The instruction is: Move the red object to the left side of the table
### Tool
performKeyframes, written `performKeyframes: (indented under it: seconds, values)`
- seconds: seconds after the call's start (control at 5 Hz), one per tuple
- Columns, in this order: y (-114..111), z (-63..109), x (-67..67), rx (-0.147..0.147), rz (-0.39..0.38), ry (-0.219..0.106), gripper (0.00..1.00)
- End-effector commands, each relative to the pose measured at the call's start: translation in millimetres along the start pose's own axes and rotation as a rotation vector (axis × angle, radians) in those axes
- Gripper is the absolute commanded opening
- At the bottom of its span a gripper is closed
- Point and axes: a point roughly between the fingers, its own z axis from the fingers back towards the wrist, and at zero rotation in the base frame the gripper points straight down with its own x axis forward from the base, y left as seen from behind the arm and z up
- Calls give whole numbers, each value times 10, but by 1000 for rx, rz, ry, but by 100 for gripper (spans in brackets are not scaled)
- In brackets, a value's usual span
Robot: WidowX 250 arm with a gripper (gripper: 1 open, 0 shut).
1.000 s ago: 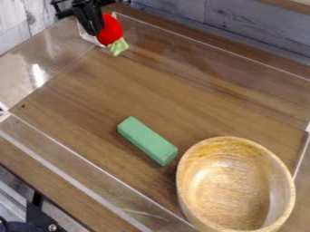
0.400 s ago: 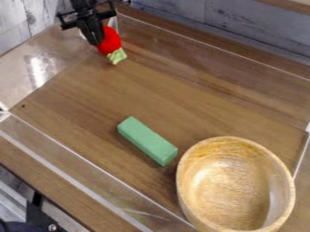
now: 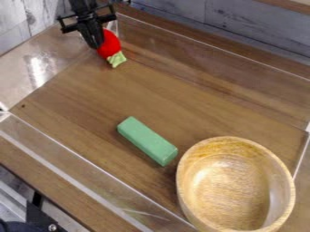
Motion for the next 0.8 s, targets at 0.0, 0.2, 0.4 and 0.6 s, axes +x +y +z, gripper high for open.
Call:
performKeyframes:
  seconds: [0.0, 0.2, 0.4, 0.6]
  values:
    - [-52, 157, 41, 11, -2, -38, 0]
    - [-35, 119, 19, 20, 8, -21, 0]
    - [-19, 78, -1, 29, 18, -2, 0]
    - [-7, 49, -21, 36, 25, 18, 0]
